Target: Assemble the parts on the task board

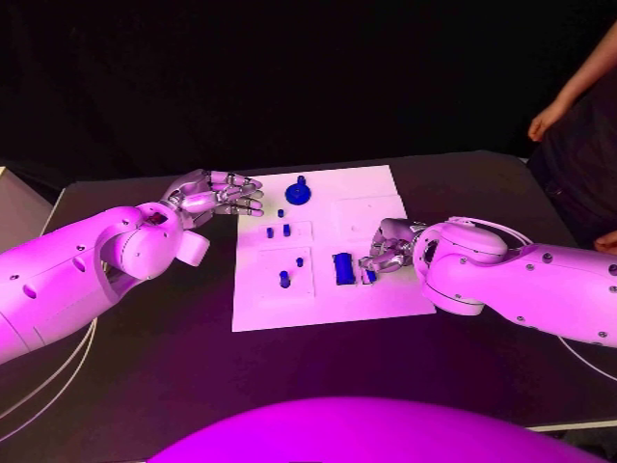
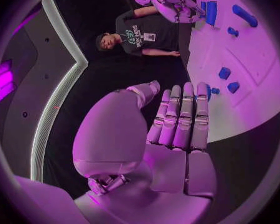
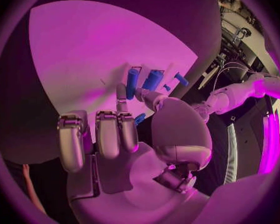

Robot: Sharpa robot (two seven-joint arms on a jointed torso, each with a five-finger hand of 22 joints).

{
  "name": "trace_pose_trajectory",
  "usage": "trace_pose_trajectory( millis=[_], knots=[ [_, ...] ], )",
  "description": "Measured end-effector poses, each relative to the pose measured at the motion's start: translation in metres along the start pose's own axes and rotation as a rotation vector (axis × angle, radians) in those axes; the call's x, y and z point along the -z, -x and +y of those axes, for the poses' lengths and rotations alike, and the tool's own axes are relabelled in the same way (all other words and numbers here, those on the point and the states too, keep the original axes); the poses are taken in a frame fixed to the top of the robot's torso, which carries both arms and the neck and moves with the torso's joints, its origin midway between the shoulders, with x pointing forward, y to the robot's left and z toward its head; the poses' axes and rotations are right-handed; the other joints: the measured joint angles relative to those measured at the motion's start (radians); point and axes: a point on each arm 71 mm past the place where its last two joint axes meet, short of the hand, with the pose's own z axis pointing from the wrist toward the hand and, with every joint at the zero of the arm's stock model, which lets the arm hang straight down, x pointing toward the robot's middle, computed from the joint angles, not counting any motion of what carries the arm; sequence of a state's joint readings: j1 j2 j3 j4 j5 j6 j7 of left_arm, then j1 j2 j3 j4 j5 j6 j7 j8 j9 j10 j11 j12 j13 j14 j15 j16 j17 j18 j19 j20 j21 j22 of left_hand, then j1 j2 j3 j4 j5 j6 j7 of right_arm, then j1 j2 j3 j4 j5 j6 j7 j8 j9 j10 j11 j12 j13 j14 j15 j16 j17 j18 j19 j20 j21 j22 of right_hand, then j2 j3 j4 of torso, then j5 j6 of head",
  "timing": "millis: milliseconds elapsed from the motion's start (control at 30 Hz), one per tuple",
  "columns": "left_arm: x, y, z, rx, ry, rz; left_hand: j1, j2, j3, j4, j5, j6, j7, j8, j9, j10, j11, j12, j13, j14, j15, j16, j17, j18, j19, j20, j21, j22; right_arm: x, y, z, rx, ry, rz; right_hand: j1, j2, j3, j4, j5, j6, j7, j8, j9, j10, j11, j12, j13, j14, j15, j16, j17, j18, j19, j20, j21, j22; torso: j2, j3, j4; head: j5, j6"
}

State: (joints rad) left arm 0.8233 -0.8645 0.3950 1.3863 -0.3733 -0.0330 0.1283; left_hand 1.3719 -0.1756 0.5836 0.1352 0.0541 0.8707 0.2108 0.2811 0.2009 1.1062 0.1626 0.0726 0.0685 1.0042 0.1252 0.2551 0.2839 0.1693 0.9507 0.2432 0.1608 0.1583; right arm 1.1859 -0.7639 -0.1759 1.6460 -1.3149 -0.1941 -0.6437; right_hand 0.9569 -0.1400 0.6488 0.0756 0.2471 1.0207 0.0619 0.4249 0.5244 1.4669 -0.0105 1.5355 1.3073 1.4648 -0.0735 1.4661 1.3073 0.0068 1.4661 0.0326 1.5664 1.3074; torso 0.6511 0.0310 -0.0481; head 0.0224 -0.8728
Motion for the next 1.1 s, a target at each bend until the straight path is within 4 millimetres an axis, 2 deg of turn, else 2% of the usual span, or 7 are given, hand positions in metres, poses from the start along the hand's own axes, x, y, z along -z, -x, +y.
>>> trace_pose_trajectory(
  millis=[367, 600, 800, 1100],
  knots=[
    [0.0002, 0.0002, 0.0001, 0.000, 0.001, 0.000, -0.004, 0.004, -0.003, 0.003, 0.000, 0.000, 0.000, 0.000, -0.001, 0.000, 0.000, 0.000, 0.000, 0.000, 0.000, 0.000, 0.003, 0.000, 0.000, 0.000, -0.007, -0.003, -0.0031, 0.0008, -0.0033, -0.001, -0.012, 0.016, 0.004, 0.003, -0.005, -0.013, -0.007, 0.000, 0.000, 0.005, 0.003, 0.000, 0.000, 0.000, 0.000, 0.000, 0.000, 0.004, 0.000, 0.000, 0.000, 0.000, 0.000, 0.001, 0.000, 0.0002, -0.0008, 0.001, 0.000],
    [0.0002, 0.0002, 0.0002, 0.000, 0.002, 0.000, -0.004, 0.004, -0.003, 0.003, 0.000, 0.000, 0.000, 0.000, -0.001, 0.000, 0.000, 0.000, 0.000, 0.000, 0.000, 0.000, 0.002, 0.000, 0.000, 0.000, -0.007, -0.003, -0.0037, 0.0007, -0.0029, 0.007, -0.013, 0.031, -0.025, -0.021, -0.018, -0.012, -0.017, 0.000, 0.000, 0.009, 0.001, 0.000, 0.000, 0.000, 0.000, 0.000, 0.000, 0.004, 0.001, 0.000, 0.000, 0.000, 0.000, 0.001, 0.000, 0.0006, -0.0008, 0.001, 0.000],
    [0.0002, 0.0001, 0.0003, 0.000, 0.003, 0.001, -0.004, 0.004, -0.003, 0.003, 0.000, 0.000, 0.000, 0.000, -0.001, 0.000, 0.000, 0.000, 0.000, 0.000, 0.000, 0.000, 0.002, 0.000, 0.000, 0.000, -0.007, -0.002, -0.0031, -0.0021, -0.0016, 0.009, -0.011, 0.046, -0.036, -0.028, -0.021, -0.009, -0.024, 0.000, 0.000, 0.009, -0.002, 0.000, 0.000, 0.000, 0.000, 0.000, 0.000, 0.004, 0.001, 0.000, 0.000, 0.000, 0.000, 0.001, 0.000, 0.0010, -0.0007, 0.003, 0.000],
    [0.0002, 0.0002, 0.0005, -0.001, 0.005, 0.001, -0.004, 0.004, -0.003, 0.003, 0.000, 0.000, 0.000, 0.000, -0.001, 0.000, 0.000, 0.000, 0.000, 0.000, 0.000, -0.004, 0.004, 0.000, 0.000, 0.000, -0.007, -0.004, -0.0026, -0.0030, -0.0008, 0.005, -0.009, 0.050, -0.044, -0.020, -0.025, -0.005, -0.028, 0.000, 0.000, 0.009, -0.003, 0.000, 0.000, 0.000, 0.000, 0.000, 0.000, 0.004, 0.001, 0.000, 0.000, 0.000, 0.000, 0.000, 0.000, 0.0006, -0.0004, 0.004, 0.000]
  ],
)
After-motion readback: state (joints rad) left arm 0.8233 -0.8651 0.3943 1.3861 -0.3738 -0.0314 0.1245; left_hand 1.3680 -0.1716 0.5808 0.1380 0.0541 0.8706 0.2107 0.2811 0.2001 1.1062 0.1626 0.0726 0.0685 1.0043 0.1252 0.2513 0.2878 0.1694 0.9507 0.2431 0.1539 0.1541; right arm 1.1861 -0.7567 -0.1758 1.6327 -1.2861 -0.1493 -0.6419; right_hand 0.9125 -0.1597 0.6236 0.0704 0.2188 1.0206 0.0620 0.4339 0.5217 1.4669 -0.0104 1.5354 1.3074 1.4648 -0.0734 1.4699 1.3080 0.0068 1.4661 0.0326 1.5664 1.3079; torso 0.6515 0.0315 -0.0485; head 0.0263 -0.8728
